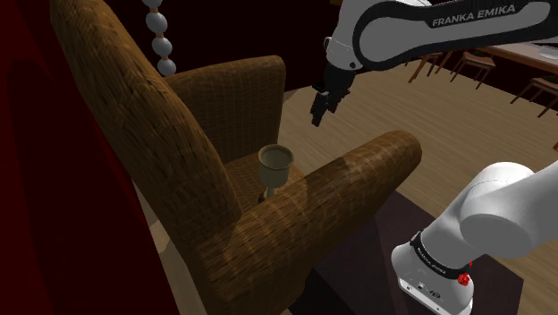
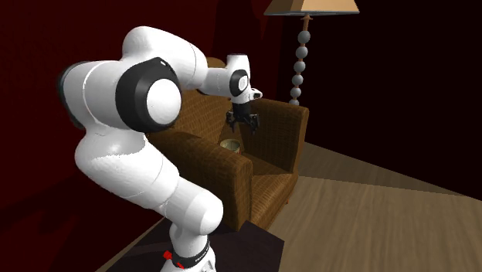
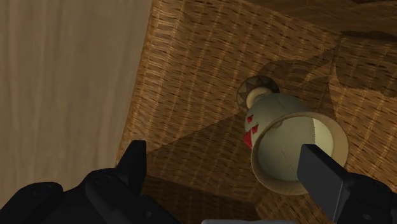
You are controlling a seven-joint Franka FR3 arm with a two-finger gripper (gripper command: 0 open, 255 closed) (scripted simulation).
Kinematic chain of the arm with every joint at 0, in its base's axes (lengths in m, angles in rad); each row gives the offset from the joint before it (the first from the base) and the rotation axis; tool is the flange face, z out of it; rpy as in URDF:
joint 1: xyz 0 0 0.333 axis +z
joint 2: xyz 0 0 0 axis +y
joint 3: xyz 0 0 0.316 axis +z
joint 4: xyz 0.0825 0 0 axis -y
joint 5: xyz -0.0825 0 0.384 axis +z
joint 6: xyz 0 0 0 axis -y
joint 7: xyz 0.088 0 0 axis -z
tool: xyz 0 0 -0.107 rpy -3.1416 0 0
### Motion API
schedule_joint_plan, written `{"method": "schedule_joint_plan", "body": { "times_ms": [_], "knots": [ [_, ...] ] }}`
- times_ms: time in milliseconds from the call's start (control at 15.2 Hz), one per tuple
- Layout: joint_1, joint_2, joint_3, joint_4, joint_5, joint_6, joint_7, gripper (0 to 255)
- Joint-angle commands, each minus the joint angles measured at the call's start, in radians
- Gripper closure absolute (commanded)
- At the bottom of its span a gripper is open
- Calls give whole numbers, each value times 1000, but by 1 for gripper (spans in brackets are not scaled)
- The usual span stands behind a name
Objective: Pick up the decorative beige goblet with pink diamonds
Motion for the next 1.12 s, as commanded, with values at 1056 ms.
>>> {"method": "schedule_joint_plan", "body": {
  "times_ms": [1056],
  "knots": [
    [43,452,69,59,32,363,99,0]
  ]
}}
